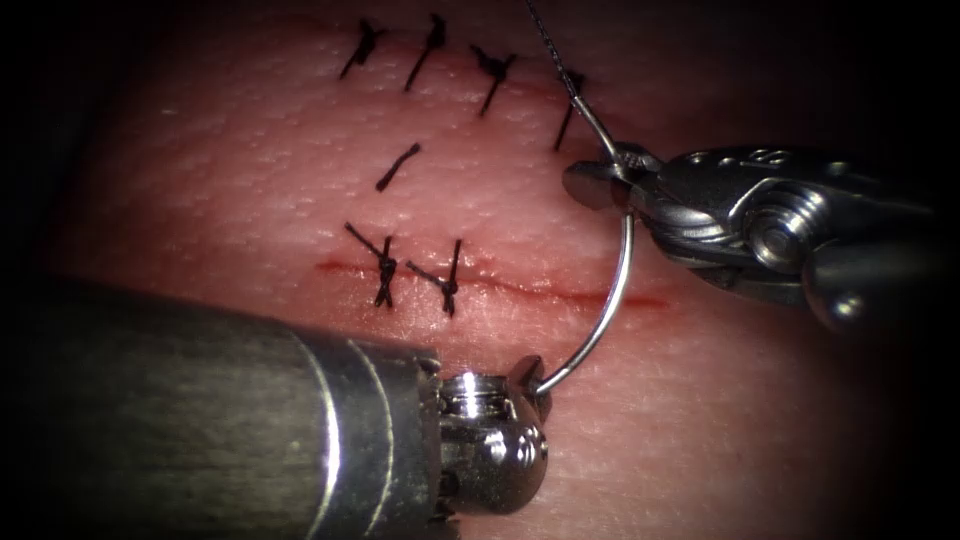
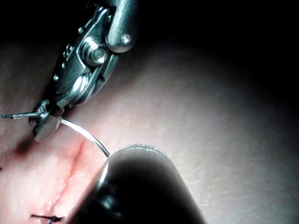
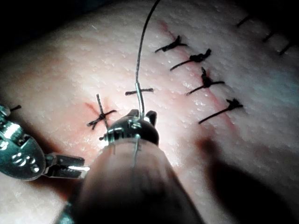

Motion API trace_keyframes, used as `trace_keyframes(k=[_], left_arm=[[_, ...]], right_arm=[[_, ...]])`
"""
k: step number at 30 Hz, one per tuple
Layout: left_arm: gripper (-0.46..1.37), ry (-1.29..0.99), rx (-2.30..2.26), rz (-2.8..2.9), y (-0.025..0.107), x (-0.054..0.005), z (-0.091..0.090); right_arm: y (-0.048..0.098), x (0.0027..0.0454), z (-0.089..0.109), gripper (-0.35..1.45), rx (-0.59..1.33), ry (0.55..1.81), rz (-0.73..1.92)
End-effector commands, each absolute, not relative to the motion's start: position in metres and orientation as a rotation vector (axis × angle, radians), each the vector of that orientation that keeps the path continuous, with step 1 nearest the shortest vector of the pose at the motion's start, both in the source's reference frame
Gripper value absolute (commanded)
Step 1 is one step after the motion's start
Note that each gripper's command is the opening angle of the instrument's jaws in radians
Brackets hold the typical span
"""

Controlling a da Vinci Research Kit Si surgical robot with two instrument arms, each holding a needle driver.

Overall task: Wound Closure
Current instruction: Hand over the needle to the right gripper, then pass the needle back to the left gripper to readjust

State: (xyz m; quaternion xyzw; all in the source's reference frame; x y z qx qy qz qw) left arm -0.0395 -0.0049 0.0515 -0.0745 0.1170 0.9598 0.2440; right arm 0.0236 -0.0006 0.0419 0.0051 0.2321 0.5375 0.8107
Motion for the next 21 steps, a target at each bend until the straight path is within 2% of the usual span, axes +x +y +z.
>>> trace_keyframes(k=[1, 7, 9, 12, 13, 14, 15, 17, 21], left_arm=[[-0.35, 0.317, -0.214, 2.622, -0.0049, -0.0394, 0.0513], [-0.35, 0.334, -0.235, 2.614, -0.0047, -0.0391, 0.0514], [0.4, 0.327, -0.236, 2.578, -0.0046, -0.0389, 0.0516], [1.0, 0.322, -0.26, 2.506, -0.0044, -0.0386, 0.0518], [1.14, 0.328, -0.277, 2.494, -0.0043, -0.0385, 0.0518], [1.19, 0.332, -0.287, 2.485, -0.0043, -0.0385, 0.0518], [1.13, 0.336, -0.312, 2.454, -0.0041, -0.0385, 0.0517], [1.14, 0.323, -0.358, 2.427, -0.0038, -0.0383, 0.0513], [1.13, 0.115, -0.49, 2.351, -0.0031, -0.0371, 0.0501]], right_arm=[[-0.0006, 0.0236, 0.0419, -0.35, 0.012, 0.494, 1.15], [-0.0004, 0.0233, 0.0415, -0.35, 0.03, 0.502, 1.146], [-0.0002, 0.0232, 0.0414, -0.35, 0.029, 0.507, 1.148], [0.0002, 0.0229, 0.0412, -0.35, 0.016, 0.53, 1.156], [0.0003, 0.0228, 0.0411, -0.35, 0.012, 0.537, 1.158], [0.0004, 0.0227, 0.0411, -0.35, 0.007, 0.545, 1.16], [0.0005, 0.0226, 0.0411, -0.35, 0.003, 0.552, 1.162], [0.0007, 0.0224, 0.0411, -0.35, -0.007, 0.57, 1.166], [0.0011, 0.0218, 0.0414, -0.35, 0.0, 0.631, 1.162]])
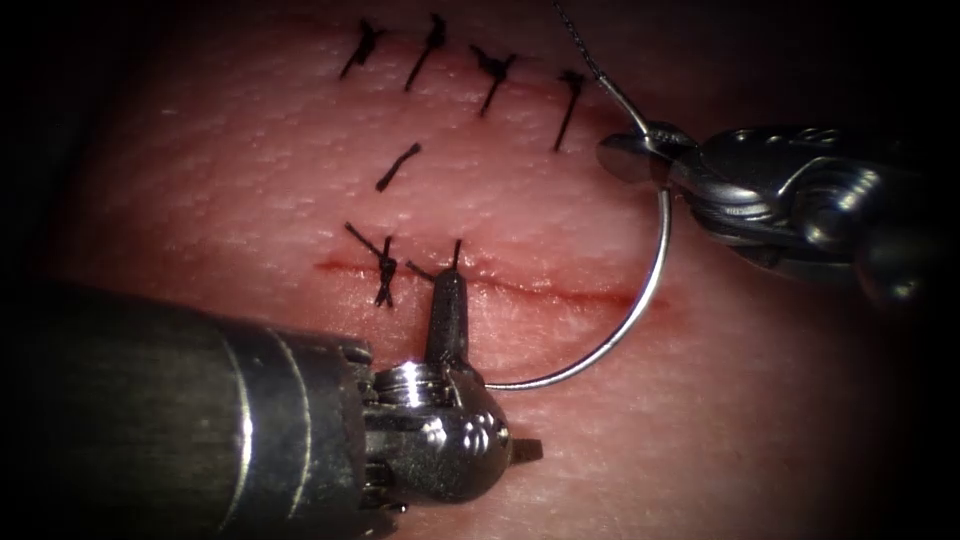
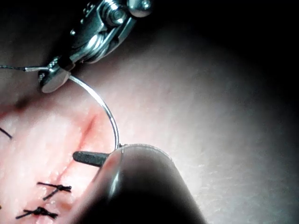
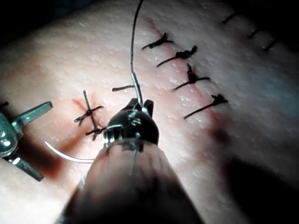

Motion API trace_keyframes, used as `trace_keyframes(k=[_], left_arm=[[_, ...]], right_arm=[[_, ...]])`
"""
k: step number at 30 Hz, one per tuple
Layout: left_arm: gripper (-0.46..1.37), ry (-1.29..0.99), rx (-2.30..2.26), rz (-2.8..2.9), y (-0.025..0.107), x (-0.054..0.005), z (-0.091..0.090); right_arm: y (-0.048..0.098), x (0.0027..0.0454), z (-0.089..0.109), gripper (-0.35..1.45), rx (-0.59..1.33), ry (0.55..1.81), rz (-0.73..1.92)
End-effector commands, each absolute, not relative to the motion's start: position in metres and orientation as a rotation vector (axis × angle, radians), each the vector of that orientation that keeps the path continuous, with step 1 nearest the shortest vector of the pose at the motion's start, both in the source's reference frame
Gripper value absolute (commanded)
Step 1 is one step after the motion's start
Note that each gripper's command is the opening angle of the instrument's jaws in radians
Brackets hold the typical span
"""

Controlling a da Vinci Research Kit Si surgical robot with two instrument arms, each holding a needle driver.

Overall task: Wound Closure
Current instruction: Pass the needle back to the left gripper to readjust

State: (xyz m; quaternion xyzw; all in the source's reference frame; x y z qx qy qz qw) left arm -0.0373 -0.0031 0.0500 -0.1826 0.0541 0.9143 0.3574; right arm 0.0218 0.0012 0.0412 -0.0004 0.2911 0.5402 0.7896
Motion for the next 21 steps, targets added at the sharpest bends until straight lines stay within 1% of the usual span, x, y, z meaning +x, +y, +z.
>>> trace_keyframes(k=[1, 5, 8, 10, 16, 18, 19, 21], left_arm=[[1.13, 0.115, -0.49, 2.351, -0.0031, -0.0371, 0.0501], [1.07, -0.066, -0.673, 2.224, -0.0017, -0.0353, 0.0485], [1.07, -0.146, -0.746, 2.178, -0.0009, -0.0346, 0.0475], [1.04, -0.243, -0.828, 2.113, 0.0002, -0.0338, 0.0463], [0.99, -0.456, -1.018, 1.963, 0.0026, -0.0318, 0.0441], [0.92, -0.536, -1.069, 1.908, 0.0032, -0.0311, 0.0438], [0.88, -0.582, -1.109, 1.88, 0.0035, -0.0307, 0.0437], [0.87, -0.612, -1.13, 1.85, 0.0038, -0.0304, 0.0438]], right_arm=[[0.0011, 0.0218, 0.0414, -0.35, 0.001, 0.635, 1.161], [0.0013, 0.0212, 0.0415, -0.35, 0.003, 0.691, 1.148], [0.0014, 0.0209, 0.0415, -0.35, 0.008, 0.71, 1.143], [0.0015, 0.0205, 0.0416, -0.35, 0.018, 0.75, 1.121], [0.0016, 0.0198, 0.0419, -0.35, 0.096, 0.925, 1.022], [0.0016, 0.0197, 0.0422, -0.35, 0.135, 0.982, 0.977], [0.0016, 0.0196, 0.0424, -0.35, 0.185, 1.041, 0.928], [0.0016, 0.0195, 0.0426, -0.35, 0.211, 1.087, 0.889]])
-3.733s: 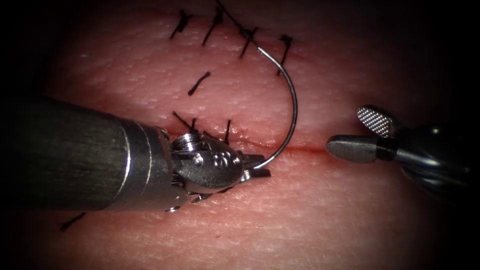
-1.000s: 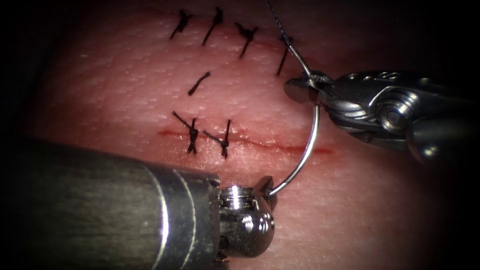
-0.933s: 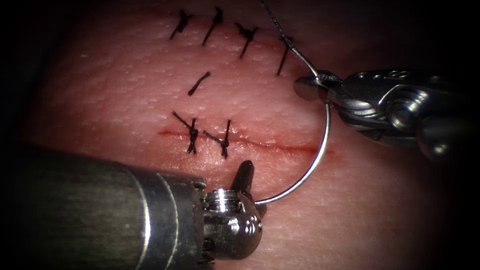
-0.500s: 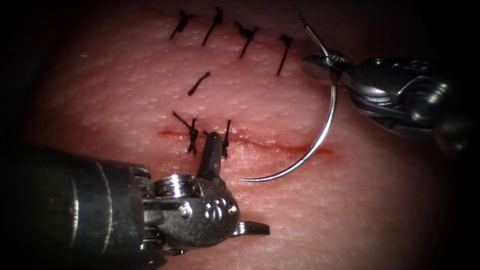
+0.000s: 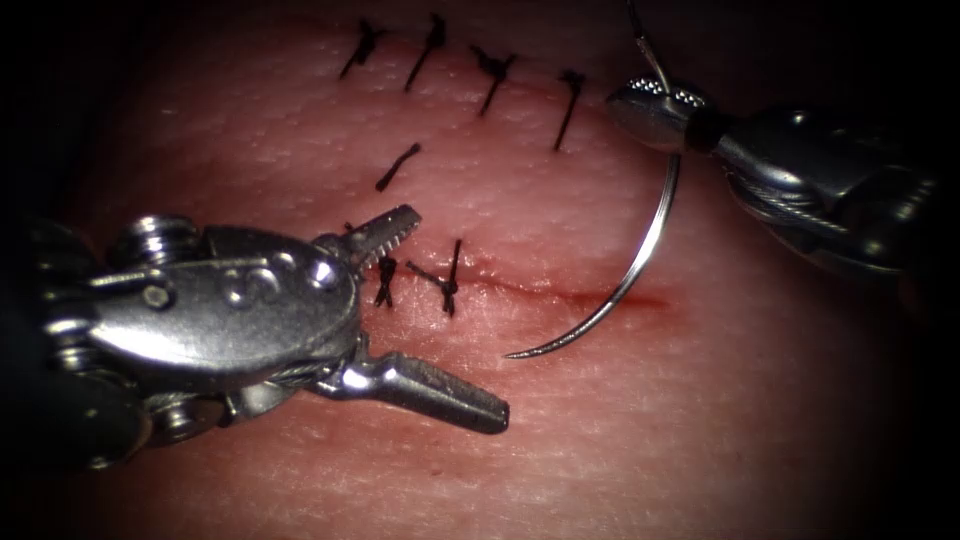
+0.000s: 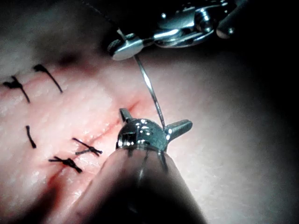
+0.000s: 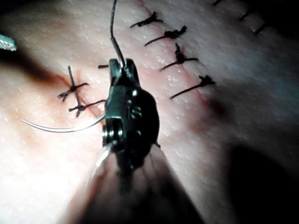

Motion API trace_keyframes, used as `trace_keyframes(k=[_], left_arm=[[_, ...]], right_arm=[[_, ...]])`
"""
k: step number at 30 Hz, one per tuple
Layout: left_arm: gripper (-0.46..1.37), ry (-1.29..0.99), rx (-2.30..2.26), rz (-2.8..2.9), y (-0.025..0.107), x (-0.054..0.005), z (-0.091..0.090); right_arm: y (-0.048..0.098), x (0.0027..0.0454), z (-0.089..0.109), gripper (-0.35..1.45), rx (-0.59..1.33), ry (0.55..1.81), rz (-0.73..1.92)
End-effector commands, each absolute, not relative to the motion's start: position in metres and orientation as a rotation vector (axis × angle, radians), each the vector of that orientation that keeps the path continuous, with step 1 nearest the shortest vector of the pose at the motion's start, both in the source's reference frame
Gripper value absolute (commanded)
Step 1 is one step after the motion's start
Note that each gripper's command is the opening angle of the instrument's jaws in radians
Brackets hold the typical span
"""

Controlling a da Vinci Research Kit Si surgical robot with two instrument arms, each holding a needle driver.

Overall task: Wound Closure
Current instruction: Pass the needle back to the left gripper to readjust

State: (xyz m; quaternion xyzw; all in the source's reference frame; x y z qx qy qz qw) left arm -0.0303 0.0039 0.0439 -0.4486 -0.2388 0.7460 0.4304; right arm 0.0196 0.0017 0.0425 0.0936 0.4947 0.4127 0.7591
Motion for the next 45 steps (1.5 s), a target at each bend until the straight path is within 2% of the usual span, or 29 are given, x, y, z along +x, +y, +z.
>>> trace_keyframes(k=[1, 3, 5, 6, 14, 17, 19, 20, 21, 26, 29, 30, 33, 45], left_arm=[[0.86, -0.643, -1.155, 1.818, 0.004, -0.03, 0.044], [0.84, -0.69, -1.204, 1.78, 0.004, -0.0296, 0.045], [0.94, -0.724, -1.243, 1.764, 0.004, -0.0292, 0.046], [1.06, -0.734, -1.27, 1.761, 0.004, -0.0291, 0.047], [1.08, -0.731, -1.344, 1.754, 0.004, -0.0286, 0.053], [1.09, -0.731, -1.353, 1.736, 0.004, -0.0285, 0.054], [0.95, -0.716, -1.348, 1.708, 0.004, -0.0285, 0.055], [0.71, -0.695, -1.329, 1.682, 0.004, -0.0287, 0.056], [0.71, -0.69, -1.325, 1.674, 0.004, -0.0288, 0.056], [0.78, -0.751, -1.334, 1.56, 0.004, -0.0309, 0.056], [0.92, -0.752, -1.347, 1.532, 0.004, -0.0324, 0.056], [1.04, -0.749, -1.35, 1.529, 0.004, -0.0332, 0.056], [1.2, -0.737, -1.358, 1.52, 0.004, -0.0343, 0.057], [1.1, -0.781, -1.348, 1.464, 0.003, -0.0366, 0.058]], right_arm=[[0.002, 0.0195, 0.043, -0.35, 0.227, 1.129, 0.859], [0.002, 0.0195, 0.043, -0.35, 0.251, 1.232, 0.804], [0.001, 0.0195, 0.043, -0.35, 0.283, 1.289, 0.759], [0.001, 0.0195, 0.043, -0.35, 0.292, 1.314, 0.741], [0.001, 0.0196, 0.043, -0.35, 0.292, 1.46, 0.651], [0.0, 0.0197, 0.044, -0.35, 0.298, 1.49, 0.619], [0.0, 0.0198, 0.044, -0.35, 0.294, 1.501, 0.614], [-0.001, 0.0199, 0.044, -0.35, 0.292, 1.501, 0.611], [-0.001, 0.0199, 0.044, -0.35, 0.288, 1.506, 0.603], [-0.001, 0.0205, 0.044, -0.35, 0.251, 1.552, 0.57], [-0.001, 0.0209, 0.044, -0.35, 0.238, 1.58, 0.559], [-0.001, 0.021, 0.044, -0.35, 0.225, 1.601, 0.556], [0.0, 0.0212, 0.043, -0.35, 0.183, 1.642, 0.573], [-0.001, 0.0237, 0.043, -0.35, 0.115, 1.601, 0.558]])
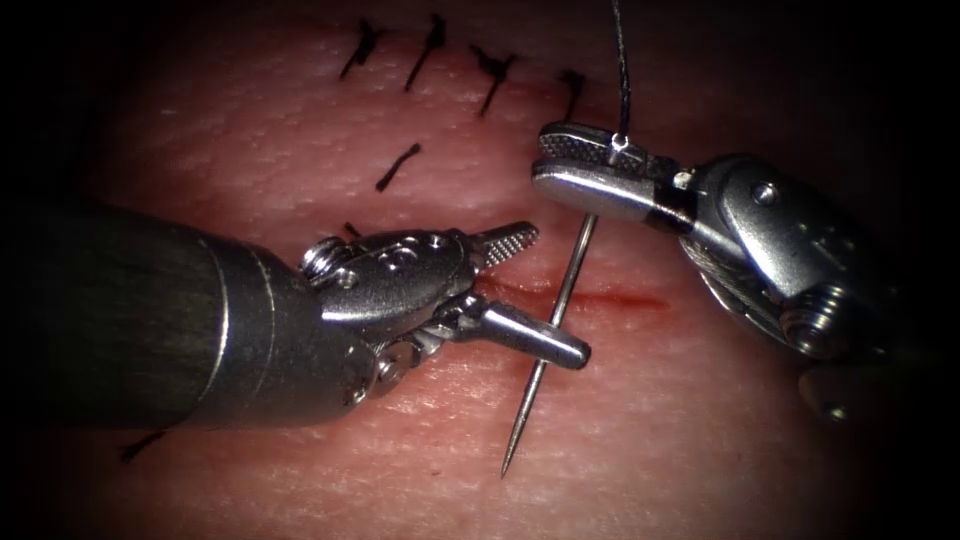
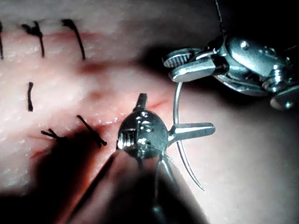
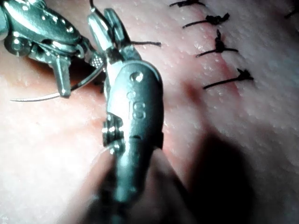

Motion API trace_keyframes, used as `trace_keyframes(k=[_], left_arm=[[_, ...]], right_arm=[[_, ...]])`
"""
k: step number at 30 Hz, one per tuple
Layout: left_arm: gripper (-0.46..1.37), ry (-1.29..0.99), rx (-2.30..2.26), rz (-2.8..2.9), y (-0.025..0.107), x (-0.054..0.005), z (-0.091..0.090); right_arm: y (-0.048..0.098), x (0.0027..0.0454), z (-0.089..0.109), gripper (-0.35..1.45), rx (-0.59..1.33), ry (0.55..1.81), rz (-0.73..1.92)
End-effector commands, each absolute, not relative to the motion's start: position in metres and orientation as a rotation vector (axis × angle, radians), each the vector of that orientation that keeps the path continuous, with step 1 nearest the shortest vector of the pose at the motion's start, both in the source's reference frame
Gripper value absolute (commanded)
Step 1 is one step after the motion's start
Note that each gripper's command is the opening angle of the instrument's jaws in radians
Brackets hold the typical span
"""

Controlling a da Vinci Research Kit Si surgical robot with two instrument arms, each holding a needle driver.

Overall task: Wound Closure
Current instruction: Pass the needle back to the left gripper to readjust, then hand the needle over to the right hand.

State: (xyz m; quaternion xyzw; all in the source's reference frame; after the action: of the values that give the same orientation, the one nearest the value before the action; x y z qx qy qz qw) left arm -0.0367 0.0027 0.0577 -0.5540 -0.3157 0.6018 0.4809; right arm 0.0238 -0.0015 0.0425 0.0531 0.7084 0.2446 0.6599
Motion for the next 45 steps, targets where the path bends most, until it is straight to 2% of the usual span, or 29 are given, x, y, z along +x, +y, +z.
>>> trace_keyframes(k=[1, 5, 7, 9, 11, 12, 13, 19, 26, 28, 29, 30, 31, 34, 37, 39, 45], left_arm=[[1.09, -0.782, -1.349, 1.465, 0.0027, -0.0366, 0.0576], [1.05, -0.804, -1.347, 1.46, 0.0025, -0.0365, 0.0575], [0.94, -0.814, -1.342, 1.453, 0.0024, -0.0364, 0.0575], [0.64, -0.827, -1.332, 1.442, 0.0022, -0.0362, 0.0576], [0.04, -0.84, -1.331, 1.434, 0.002, -0.0359, 0.0576], [-0.21, -0.858, -1.33, 1.425, 0.002, -0.0358, 0.0576], [-0.35, -0.877, -1.336, 1.42, 0.002, -0.0358, 0.0576], [-0.35, -0.99, -1.369, 1.403, 0.002, -0.0354, 0.0575], [-0.35, -0.974, -1.32, 1.348, 0.0026, -0.0342, 0.0575], [-0.35, -0.949, -1.313, 1.341, 0.0028, -0.0337, 0.0575], [-0.35, -0.939, -1.31, 1.338, 0.0029, -0.0335, 0.0575], [-0.35, -0.929, -1.302, 1.329, 0.0031, -0.0333, 0.0575], [-0.35, -0.906, -1.295, 1.322, 0.0032, -0.0331, 0.0575], [-0.35, -0.883, -1.287, 1.314, 0.0035, -0.0329, 0.0574], [-0.35, -0.857, -1.283, 1.31, 0.0037, -0.0329, 0.0574], [-0.35, -0.837, -1.281, 1.309, 0.0039, -0.0328, 0.0574], [-0.35, -0.806, -1.281, 1.311, 0.0041, -0.0328, 0.0574]], right_arm=[[-0.0015, 0.0238, 0.0426, -0.35, 0.115, 1.602, 0.557], [-0.0014, 0.024, 0.0423, -0.35, 0.115, 1.604, 0.561], [-0.0014, 0.024, 0.0423, -0.35, 0.115, 1.604, 0.559], [-0.0013, 0.0239, 0.0421, -0.35, 0.114, 1.604, 0.564], [-0.0014, 0.0239, 0.0421, -0.35, 0.11, 1.601, 0.559], [-0.0014, 0.0239, 0.0421, -0.35, 0.11, 1.601, 0.559], [-0.0014, 0.024, 0.0421, -0.35, 0.11, 1.601, 0.559], [-0.0015, 0.024, 0.0421, -0.35, 0.105, 1.599, 0.563], [-0.0013, 0.024, 0.042, -0.35, 0.114, 1.611, 0.609], [-0.0014, 0.0239, 0.0417, -0.01, 0.072, 1.594, 0.665], [-0.0014, 0.024, 0.0416, 0.24, 0.036, 1.575, 0.693], [-0.0015, 0.024, 0.0414, 0.54, 0.006, 1.56, 0.715], [-0.0013, 0.0241, 0.0412, 0.97, -0.031, 1.543, 0.737], [-0.0008, 0.0241, 0.0407, 1.26, -0.062, 1.504, 0.753], [-0.0003, 0.024, 0.0401, 1.36, -0.07, 1.433, 0.768], [-0.0003, 0.0239, 0.0398, 1.36, -0.073, 1.396, 0.783], [-0.0009, 0.0239, 0.0397, 1.13, 0.076, 1.343, 0.844]])
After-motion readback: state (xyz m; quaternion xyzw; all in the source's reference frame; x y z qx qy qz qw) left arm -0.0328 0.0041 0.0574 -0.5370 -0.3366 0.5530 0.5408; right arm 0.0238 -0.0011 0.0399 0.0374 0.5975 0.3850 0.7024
